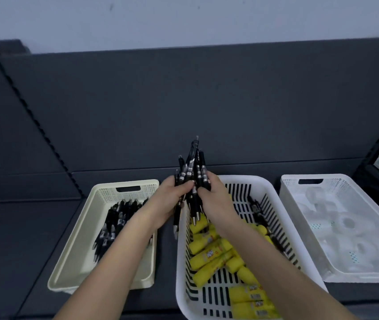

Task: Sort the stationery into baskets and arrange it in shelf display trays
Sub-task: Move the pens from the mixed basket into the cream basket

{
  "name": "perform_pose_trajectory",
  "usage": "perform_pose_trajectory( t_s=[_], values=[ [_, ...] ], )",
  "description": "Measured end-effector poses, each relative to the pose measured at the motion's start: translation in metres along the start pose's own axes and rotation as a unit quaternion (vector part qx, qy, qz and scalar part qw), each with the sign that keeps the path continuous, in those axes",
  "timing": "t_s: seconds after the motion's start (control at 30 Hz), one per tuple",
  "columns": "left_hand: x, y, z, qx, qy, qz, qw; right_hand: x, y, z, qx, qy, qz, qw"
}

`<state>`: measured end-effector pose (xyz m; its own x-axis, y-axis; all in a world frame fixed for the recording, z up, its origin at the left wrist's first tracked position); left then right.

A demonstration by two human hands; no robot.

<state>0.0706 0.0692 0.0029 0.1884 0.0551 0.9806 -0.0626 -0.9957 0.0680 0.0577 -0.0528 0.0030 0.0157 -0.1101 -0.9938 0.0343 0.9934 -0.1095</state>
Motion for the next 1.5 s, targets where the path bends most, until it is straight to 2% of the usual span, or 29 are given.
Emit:
perform_pose_trajectory(
  t_s=[0.2,0.4,0.53,0.8,0.9,1.07,1.17,1.33,1.5],
  values=[
    [-0.001,-0.069,-0.026,0.065,-0.01,0.006,0.998,-0.002,0.068,-0.01,-0.055,0.006,0.006,0.998],
    [-0.023,-0.129,-0.042,0.142,-0.054,0.024,0.988,0.009,0.126,-0.021,-0.152,0.092,0.038,0.983],
    [-0.041,-0.151,-0.042,0.173,-0.083,0.063,0.979,0.018,0.148,-0.023,-0.184,0.132,0.003,0.974],
    [-0.056,-0.167,-0.039,0.212,-0.117,0.101,0.965,0.031,0.15,-0.023,-0.176,0.132,-0.069,0.973],
    [-0.052,-0.166,-0.036,0.243,-0.093,0.133,0.956,0.03,0.143,-0.02,-0.181,0.108,-0.087,0.974],
    [-0.034,-0.149,-0.034,0.278,-0.028,0.269,0.922,0.024,0.116,-0.012,-0.149,0.075,-0.111,0.98],
    [-0.024,-0.125,-0.033,0.264,0.039,0.389,0.882,0.022,0.087,-0.011,-0.117,0.059,-0.1,0.986],
    [-0.019,-0.07,-0.027,0.154,0.153,0.387,0.896,0.024,0.021,-0.012,-0.03,0.016,-0.17,0.985],
    [-0.029,-0.011,-0.009,0.057,0.166,0.371,0.912,0.029,-0.041,-0.009,0.03,0.012,-0.229,0.973]
  ],
)
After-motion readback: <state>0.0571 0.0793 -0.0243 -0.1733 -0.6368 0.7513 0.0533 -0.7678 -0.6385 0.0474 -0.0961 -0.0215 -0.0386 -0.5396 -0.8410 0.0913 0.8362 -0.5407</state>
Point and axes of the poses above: each hand's wrist, its own z-axis towards the middle knuckle, its own y-axis out of the palm, x = y × z, the point moved 2 cm from there along z, towards the middle knuckle, and after that the axes turned 3 degrees about x, right-handed, at the moved point
